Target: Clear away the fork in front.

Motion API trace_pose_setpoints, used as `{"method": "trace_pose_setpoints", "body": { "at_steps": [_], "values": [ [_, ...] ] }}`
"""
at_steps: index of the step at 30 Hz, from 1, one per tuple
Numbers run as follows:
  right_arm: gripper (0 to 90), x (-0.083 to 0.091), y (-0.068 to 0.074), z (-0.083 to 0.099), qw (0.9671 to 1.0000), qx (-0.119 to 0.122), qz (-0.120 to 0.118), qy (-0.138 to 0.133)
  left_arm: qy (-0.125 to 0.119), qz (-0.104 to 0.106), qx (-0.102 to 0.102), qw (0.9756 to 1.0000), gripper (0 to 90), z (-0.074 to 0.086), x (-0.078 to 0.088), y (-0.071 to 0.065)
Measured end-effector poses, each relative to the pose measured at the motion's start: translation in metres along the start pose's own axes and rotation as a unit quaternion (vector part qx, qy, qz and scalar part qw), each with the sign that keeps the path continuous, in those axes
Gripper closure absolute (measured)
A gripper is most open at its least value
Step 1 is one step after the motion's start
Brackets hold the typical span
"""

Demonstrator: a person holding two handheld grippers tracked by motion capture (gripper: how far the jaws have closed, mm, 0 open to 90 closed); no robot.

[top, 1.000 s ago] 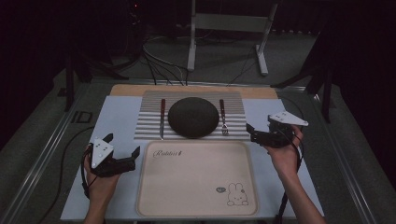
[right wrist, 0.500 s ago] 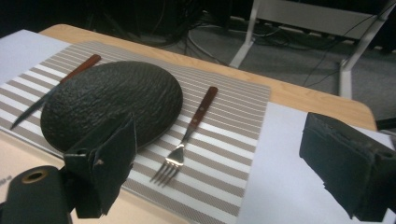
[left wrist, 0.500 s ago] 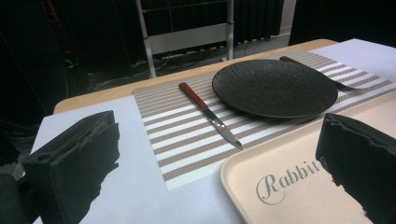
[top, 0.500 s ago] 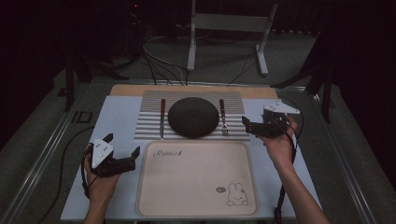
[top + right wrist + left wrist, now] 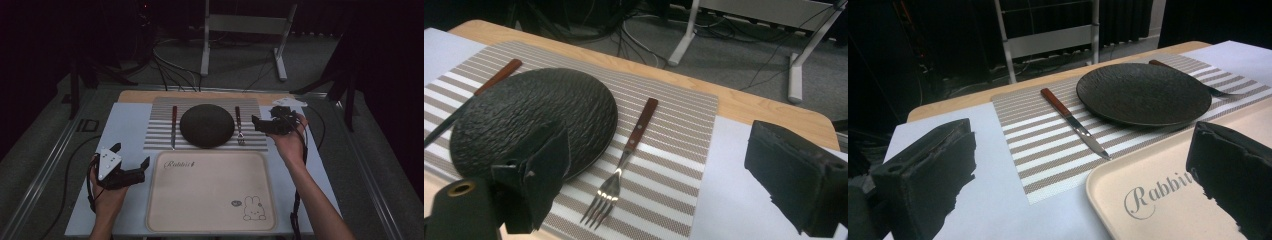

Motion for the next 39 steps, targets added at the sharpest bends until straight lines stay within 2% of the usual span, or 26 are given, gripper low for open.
{"method": "trace_pose_setpoints", "body": {
  "at_steps": [9, 20, 24, 30, 35, 39],
  "values": [
    [11.4, -0.020, 0.006, -0.016, 0.9998, 0.013, 0.003, 0.013, -0.002, 0.000, 0.001, 1.0000, 0.1, 0.000, 0.000, 0.001],
    [11.4, -0.042, 0.009, -0.027, 0.9992, 0.024, 0.012, 0.029, -0.001, -0.001, 0.000, 1.0000, 0.1, 0.000, 0.000, 0.002],
    [11.4, -0.055, 0.007, -0.028, 0.9992, 0.011, 0.014, 0.037, -0.002, -0.001, 0.000, 1.0000, 0.1, 0.000, 0.000, 0.002],
    [11.4, -0.067, 0.006, -0.028, 0.9987, 0.006, 0.019, 0.046, -0.001, -0.001, 0.000, 1.0000, 0.1, 0.000, 0.000, 0.002],
    [11.5, -0.081, 0.002, -0.029, 0.9981, -0.015, 0.021, 0.055, -0.002, -0.001, 0.000, 1.0000, 0.1, 0.001, 0.000, 0.002],
    [11.5, -0.089, 0.002, -0.029, 0.9975, -0.020, 0.025, 0.063, -0.002, -0.001, 0.000, 1.0000, 0.1, 0.001, 0.000, 0.002]
  ]
}}
Point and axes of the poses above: each handheld gripper's, and its own axes: x roughly backward along the jaws, z roughly out of its underside, y roughly to its left, the point moved 2 cm from there along -x, roughly forward along the jaws
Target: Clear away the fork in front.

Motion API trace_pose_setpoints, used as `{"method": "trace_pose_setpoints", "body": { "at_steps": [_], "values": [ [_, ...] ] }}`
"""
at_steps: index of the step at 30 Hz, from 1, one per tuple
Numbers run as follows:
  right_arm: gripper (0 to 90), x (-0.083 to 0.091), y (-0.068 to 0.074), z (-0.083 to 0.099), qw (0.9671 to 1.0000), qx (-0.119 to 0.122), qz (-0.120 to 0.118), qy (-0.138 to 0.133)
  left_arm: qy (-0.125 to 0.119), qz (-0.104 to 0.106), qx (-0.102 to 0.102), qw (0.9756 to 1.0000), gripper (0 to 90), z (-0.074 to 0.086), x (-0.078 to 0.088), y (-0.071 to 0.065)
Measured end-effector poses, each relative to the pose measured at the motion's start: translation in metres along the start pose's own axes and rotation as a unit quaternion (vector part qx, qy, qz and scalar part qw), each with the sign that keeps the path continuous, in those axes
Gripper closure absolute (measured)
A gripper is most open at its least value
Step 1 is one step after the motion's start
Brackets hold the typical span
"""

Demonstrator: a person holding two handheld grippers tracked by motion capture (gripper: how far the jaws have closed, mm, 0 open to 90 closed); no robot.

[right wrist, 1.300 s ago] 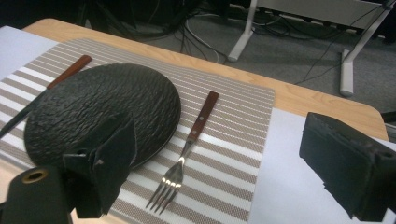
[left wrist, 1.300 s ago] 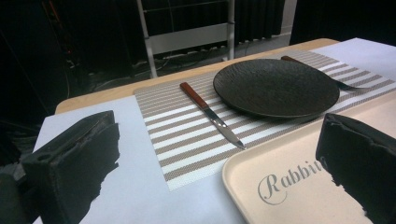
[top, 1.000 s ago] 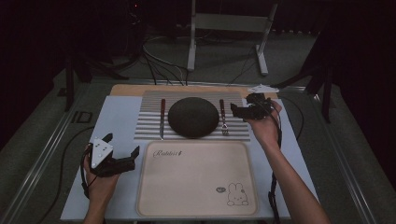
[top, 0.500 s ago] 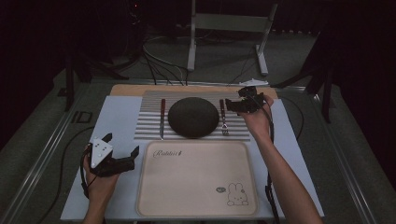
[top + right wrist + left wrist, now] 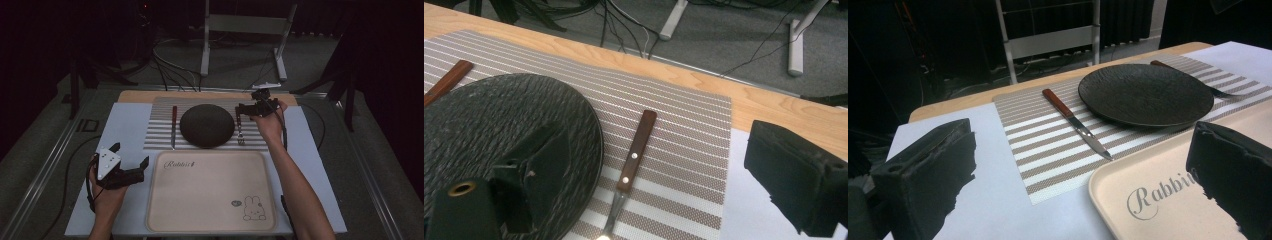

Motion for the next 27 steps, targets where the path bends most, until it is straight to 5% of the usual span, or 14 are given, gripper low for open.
{"method": "trace_pose_setpoints", "body": {
  "at_steps": [27],
  "values": [
    [11.4, -0.051, 0.003, 0.010, 0.9981, -0.033, 0.014, 0.051, 0.000, 0.000, -0.002, 1.0000, 0.1, 0.002, 0.000, -0.001]
  ]
}}
Point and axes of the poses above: each handheld gripper's, and its own axes: x roughly backward along the jaws, z roughly out of its underside, y roughly to its left, the point moved 2 cm from there along -x, roughly forward along the jaws
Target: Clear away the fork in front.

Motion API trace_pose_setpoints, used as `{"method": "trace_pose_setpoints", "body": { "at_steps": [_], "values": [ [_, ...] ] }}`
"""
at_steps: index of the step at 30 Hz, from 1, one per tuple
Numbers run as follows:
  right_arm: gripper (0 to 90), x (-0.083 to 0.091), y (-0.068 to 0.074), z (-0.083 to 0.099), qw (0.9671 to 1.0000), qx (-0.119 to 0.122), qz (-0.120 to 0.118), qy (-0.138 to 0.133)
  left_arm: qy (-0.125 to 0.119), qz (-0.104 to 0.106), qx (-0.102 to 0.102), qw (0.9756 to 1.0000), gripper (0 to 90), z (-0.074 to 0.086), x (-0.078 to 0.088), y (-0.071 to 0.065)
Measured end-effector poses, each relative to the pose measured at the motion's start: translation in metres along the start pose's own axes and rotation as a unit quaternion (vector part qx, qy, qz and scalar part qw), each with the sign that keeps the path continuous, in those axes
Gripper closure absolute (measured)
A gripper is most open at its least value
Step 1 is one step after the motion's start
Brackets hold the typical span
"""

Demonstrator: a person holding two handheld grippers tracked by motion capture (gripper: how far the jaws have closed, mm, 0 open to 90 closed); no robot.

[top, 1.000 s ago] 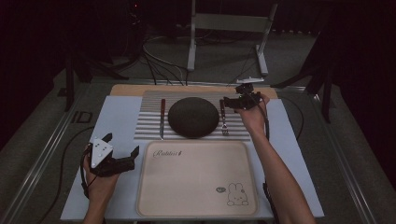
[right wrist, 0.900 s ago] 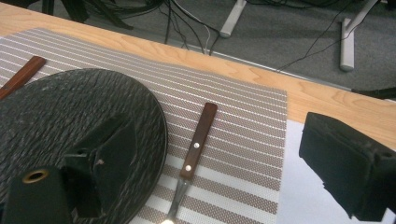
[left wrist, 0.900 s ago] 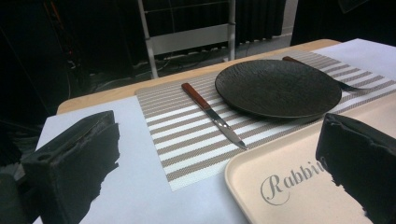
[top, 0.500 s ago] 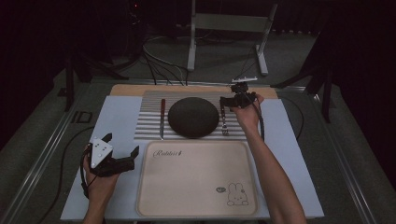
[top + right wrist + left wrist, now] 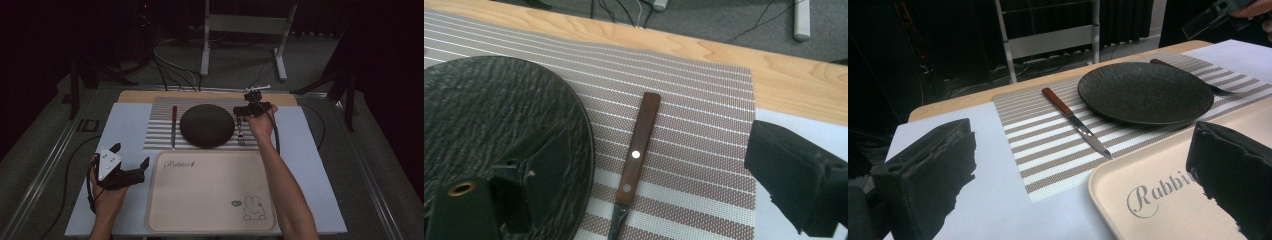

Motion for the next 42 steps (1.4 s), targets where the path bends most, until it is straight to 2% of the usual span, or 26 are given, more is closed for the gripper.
{"method": "trace_pose_setpoints", "body": {
  "at_steps": [7, 14, 16, 19, 21, 23, 25, 27, 28, 29, 31, 33, 34, 38, 42],
  "values": [
    [11.7, -0.014, -0.001, 0.007, 0.9996, -0.008, 0.005, 0.026, -0.001, -0.002, 0.005, 1.0000, 0.1, 0.001, 0.001, 0.001],
    [16.4, -0.026, 0.000, 0.013, 0.9986, -0.002, 0.012, 0.051, 0.001, -0.002, 0.007, 1.0000, 0.1, 0.002, 0.002, 0.002],
    [23.6, -0.031, 0.001, 0.015, 0.9984, -0.006, 0.009, 0.055, 0.001, -0.003, 0.008, 1.0000, 0.1, 0.003, 0.002, 0.002],
    [33.4, -0.035, 0.002, 0.018, 0.9978, 0.005, 0.010, 0.065, 0.003, -0.003, 0.009, 1.0000, 0.1, 0.003, 0.001, 0.003],
    [36.9, -0.036, 0.003, 0.019, 0.9974, 0.007, 0.011, 0.070, 0.002, -0.003, 0.009, 1.0000, 0.1, 0.003, 0.001, 0.003],
    [47.6, -0.039, 0.004, 0.021, 0.9967, 0.010, 0.003, 0.081, 0.002, -0.003, 0.009, 1.0000, 0.1, 0.003, 0.001, 0.002],
    [57.4, -0.041, 0.006, 0.023, 0.9956, 0.016, 0.005, 0.093, 0.004, -0.003, 0.009, 0.9999, 0.1, 0.003, 0.001, 0.002],
    [57.4, -0.042, 0.007, 0.024, 0.9948, 0.012, -0.004, 0.101, 0.004, -0.003, 0.009, 0.9999, 0.1, 0.003, 0.001, 0.002],
    [62.5, -0.042, 0.007, 0.024, 0.9948, 0.012, -0.004, 0.101, 0.004, -0.003, 0.008, 1.0000, 0.1, 0.004, 0.001, 0.002],
    [71.0, -0.044, 0.007, 0.027, 0.9922, 0.015, -0.004, 0.124, 0.004, -0.003, 0.007, 1.0000, 0.1, 0.003, 0.001, 0.002],
    [77.4, -0.044, 0.007, 0.028, 0.9914, 0.017, -0.007, 0.129, 0.003, -0.003, 0.008, 1.0000, 0.1, 0.003, 0.001, 0.002],
    [76.6, -0.043, 0.007, 0.029, 0.9907, 0.022, -0.008, 0.134, 0.003, -0.003, 0.007, 1.0000, 0.1, 0.003, 0.001, 0.002],
    [77.9, -0.040, 0.006, 0.029, 0.9885, 0.036, -0.009, 0.146, 0.005, -0.003, 0.006, 1.0000, 0.1, 0.004, 0.000, 0.002],
    [77.9, -0.038, 0.005, 0.030, 0.9864, 0.038, -0.013, 0.160, 0.006, -0.003, 0.005, 1.0000, 0.1, 0.004, 0.000, 0.001],
    [77.1, -0.036, 0.003, 0.029, 0.9828, 0.038, -0.019, 0.180, 0.008, -0.003, 0.004, 1.0000, 0.1, 0.004, -0.001, 0.000]
  ]
}}
Point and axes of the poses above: each handheld gripper's, and its own axes: x roughly backward along the jaws, z roughly out of its underside, y roughly to its left, the point moved 2 cm from there along -x, roughly forward along the jaws
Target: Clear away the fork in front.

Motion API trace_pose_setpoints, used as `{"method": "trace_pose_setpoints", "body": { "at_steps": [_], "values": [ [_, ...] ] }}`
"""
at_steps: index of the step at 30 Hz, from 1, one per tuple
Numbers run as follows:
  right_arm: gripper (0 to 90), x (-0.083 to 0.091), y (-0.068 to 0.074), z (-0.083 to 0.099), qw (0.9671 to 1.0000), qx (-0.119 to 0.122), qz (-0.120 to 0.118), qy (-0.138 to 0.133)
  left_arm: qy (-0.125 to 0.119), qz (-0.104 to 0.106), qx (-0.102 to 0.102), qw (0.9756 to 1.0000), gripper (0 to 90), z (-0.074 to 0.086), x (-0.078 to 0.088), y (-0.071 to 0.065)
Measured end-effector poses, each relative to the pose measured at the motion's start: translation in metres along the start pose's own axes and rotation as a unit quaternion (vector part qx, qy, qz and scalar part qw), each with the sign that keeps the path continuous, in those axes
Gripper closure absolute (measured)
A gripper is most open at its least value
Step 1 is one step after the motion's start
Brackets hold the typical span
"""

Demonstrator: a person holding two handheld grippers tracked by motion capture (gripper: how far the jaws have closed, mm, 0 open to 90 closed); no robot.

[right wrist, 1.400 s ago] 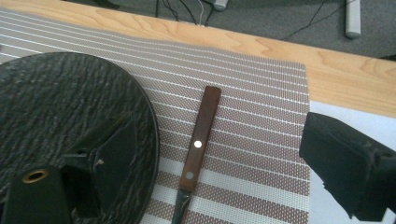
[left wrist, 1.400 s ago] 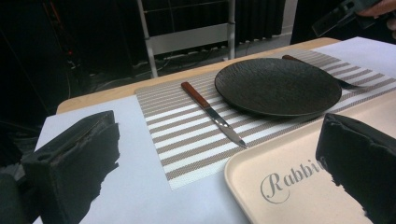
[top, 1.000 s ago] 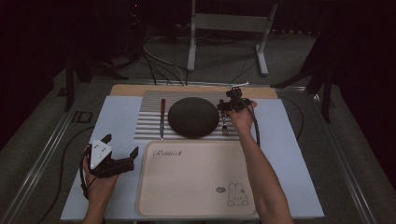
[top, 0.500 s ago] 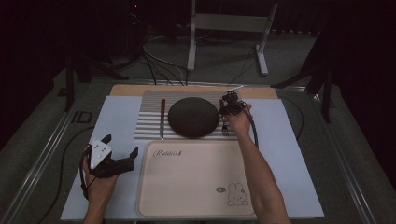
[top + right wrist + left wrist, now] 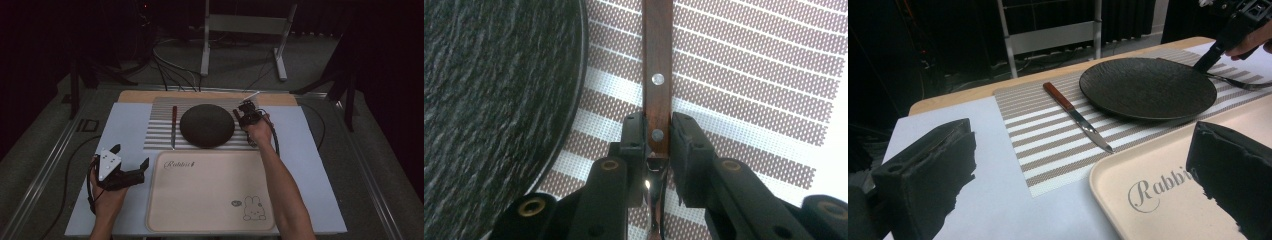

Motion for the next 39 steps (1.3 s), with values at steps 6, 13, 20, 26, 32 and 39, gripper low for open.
{"method": "trace_pose_setpoints", "body": {
  "at_steps": [6, 13, 20, 26, 32, 39],
  "values": [
    [76.3, 0.001, 0.000, -0.002, 0.9995, 0.003, -0.005, 0.030, 0.001, 0.000, 0.000, 1.0000, 0.1, 0.000, 0.000, 0.000],
    [78.4, 0.002, 0.005, 0.000, 0.9991, 0.031, 0.012, 0.025, 0.001, 0.001, -0.001, 1.0000, 0.1, 0.000, 0.000, 0.000],
    [78.4, 0.008, -0.001, 0.010, 0.9990, 0.028, 0.006, -0.034, 0.004, 0.000, -0.002, 1.0000, 0.1, 0.001, -0.002, 0.000],
    [78.4, 0.024, -0.009, 0.021, 0.9950, 0.031, -0.015, -0.094, 0.007, 0.001, -0.005, 1.0000, 0.1, 0.001, -0.003, -0.001],
    [78.4, 0.042, -0.012, 0.033, 0.9860, 0.042, -0.023, -0.160, 0.007, 0.001, -0.008, 0.9999, 0.1, 0.001, -0.003, -0.002],
    [78.4, 0.062, -0.014, 0.043, 0.9760, 0.038, -0.030, -0.212, 0.010, 0.001, -0.010, 0.9999, 0.1, 0.001, -0.004, -0.004]
  ]
}}
Point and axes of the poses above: each handheld gripper's, and its own axes: x roughly backward along the jaws, z roughly out of its underside, y roughly to its left, the point moved 2 cm from there along -x, roughly forward along the jaws
